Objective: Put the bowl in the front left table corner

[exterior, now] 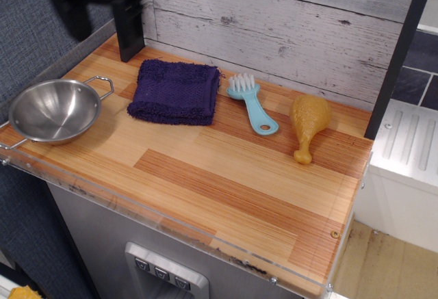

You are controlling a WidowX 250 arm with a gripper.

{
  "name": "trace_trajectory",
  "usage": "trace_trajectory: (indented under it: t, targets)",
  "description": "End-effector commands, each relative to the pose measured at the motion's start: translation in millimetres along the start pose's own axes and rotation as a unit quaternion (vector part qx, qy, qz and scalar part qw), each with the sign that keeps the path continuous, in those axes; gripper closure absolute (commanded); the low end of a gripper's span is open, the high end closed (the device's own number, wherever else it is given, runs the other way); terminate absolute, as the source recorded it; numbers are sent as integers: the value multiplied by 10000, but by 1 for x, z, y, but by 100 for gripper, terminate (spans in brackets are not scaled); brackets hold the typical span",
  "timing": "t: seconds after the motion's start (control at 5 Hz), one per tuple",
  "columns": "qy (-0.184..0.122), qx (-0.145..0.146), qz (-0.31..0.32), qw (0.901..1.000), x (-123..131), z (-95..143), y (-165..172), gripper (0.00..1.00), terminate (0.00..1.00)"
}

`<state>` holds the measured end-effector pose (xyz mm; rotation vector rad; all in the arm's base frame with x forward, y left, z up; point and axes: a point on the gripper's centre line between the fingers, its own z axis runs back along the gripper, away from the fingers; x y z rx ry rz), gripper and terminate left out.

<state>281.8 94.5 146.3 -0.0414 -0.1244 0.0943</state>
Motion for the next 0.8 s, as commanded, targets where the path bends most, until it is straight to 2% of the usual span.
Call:
trace_trajectory:
  t: [0.0, 0.2, 0.4, 0.6]
  targets:
    - [-151, 176, -58, 9997, -2, 8, -40, 0, 0]
    - [-107, 38, -152, 9998, -1, 2, -39, 0, 0]
    - [-192, 199, -382, 9989, 2, 1, -37, 0, 0]
    - [-192, 199, -382, 9989, 2, 1, -37, 0, 100]
